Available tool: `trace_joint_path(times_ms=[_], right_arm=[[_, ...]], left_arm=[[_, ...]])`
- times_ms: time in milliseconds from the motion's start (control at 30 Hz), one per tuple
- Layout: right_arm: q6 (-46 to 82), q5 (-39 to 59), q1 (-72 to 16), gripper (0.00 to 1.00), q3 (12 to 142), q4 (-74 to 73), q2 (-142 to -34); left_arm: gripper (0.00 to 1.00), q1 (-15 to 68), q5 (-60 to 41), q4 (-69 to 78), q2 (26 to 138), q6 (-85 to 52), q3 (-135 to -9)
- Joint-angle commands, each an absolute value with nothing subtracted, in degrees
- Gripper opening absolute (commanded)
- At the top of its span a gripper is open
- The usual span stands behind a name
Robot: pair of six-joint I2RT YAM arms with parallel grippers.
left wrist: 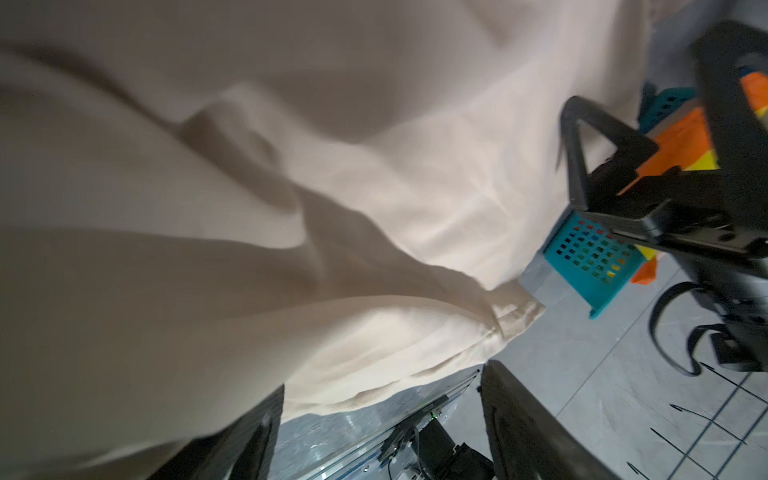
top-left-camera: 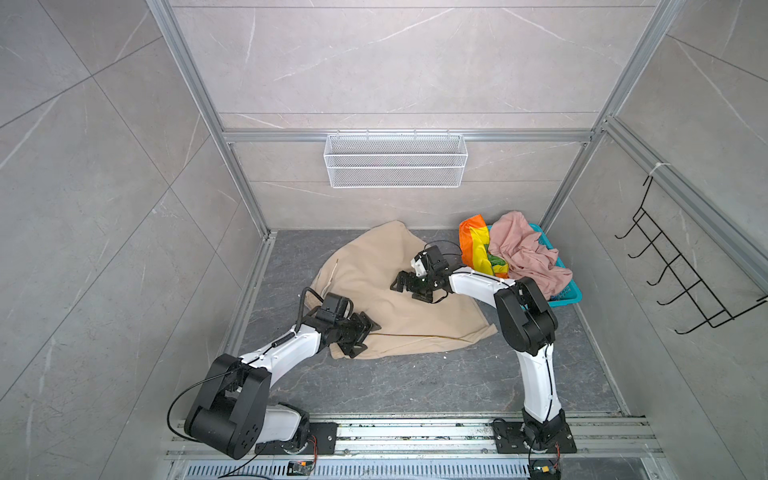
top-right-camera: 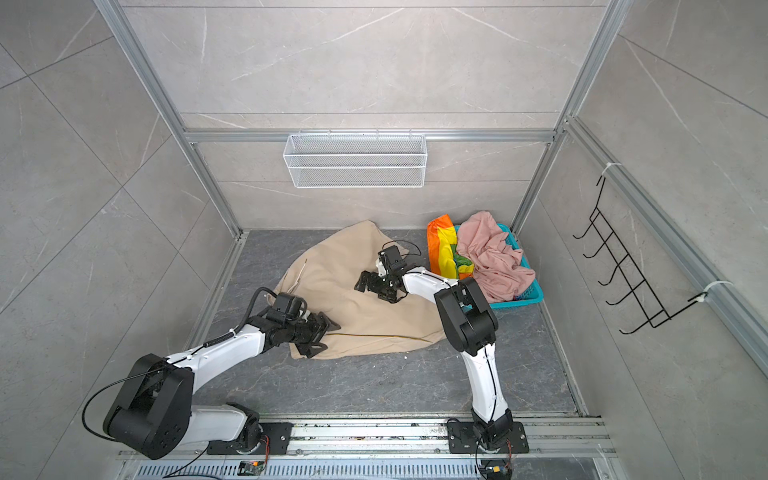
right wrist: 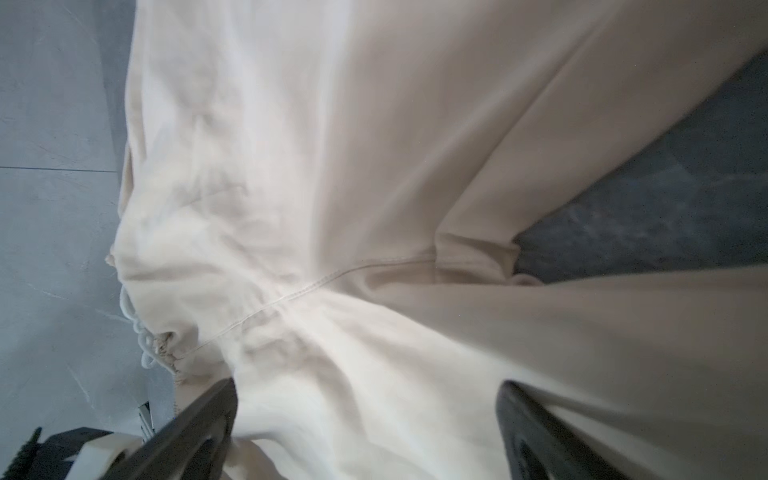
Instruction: Fold and stack the shorts
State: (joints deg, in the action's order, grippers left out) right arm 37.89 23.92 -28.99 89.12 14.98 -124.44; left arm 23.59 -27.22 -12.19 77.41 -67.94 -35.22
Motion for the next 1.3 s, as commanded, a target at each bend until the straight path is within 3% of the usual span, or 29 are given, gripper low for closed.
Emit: trace_joint_path(times_ms=[0, 167, 300, 500, 600, 633, 667, 700, 767, 1067, 1267], right_arm=[[36.7, 21.0, -27.4, 0.99, 90.3, 18.8, -126.4], [37.2, 19.6, -23.2, 0.99, 84.2, 17.9, -123.5], [36.6, 17.0, -21.9, 0.99, 76.8, 18.7, -118.2], [39.3, 19.4, -24.4, 0.99, 64.6, 16.0, -104.7], [37.4, 18.5, -25.9, 0.99, 68.1, 20.6, -99.5], [36.3, 17.6, -25.8, 0.99, 70.3, 22.2, -99.0], [35.1, 15.8, -25.8, 0.99, 72.4, 23.8, -99.2], [33.6, 13.8, -25.7, 0.99, 75.3, 25.9, -100.2], [31.0, 13.2, -25.3, 0.99, 81.3, 30.5, -103.4], [29.6, 17.2, -22.7, 0.99, 90.5, 30.4, -110.8], [29.7, 21.0, -19.7, 0.99, 93.9, 29.7, -116.2]], left_arm=[[0.77, 23.1, -28.7, -12.7, 76.4, -68.3, -32.4], [0.77, 17.9, -28.9, -21.4, 70.3, -64.3, -29.5], [0.78, 8.8, -30.8, -27.9, 67.7, -57.9, -29.6], [0.78, 3.8, -25.3, -40.6, 66.4, -45.5, -42.9], [0.79, 3.7, -20.1, -38.1, 65.9, -43.7, -49.8], [0.81, 3.6, -19.2, -36.6, 67.6, -42.5, -52.0], [0.92, 3.6, -18.8, -35.7, 69.8, -41.1, -54.1], [0.97, 3.5, -18.4, -35.9, 73.3, -39.4, -57.4], [0.97, 2.5, -18.6, -37.6, 80.4, -36.1, -63.5], [0.96, -2.1, -18.1, -42.9, 103.4, -22.8, -80.4], [0.83, -2.1, -21.4, -41.5, 109.3, -22.1, -83.6]])
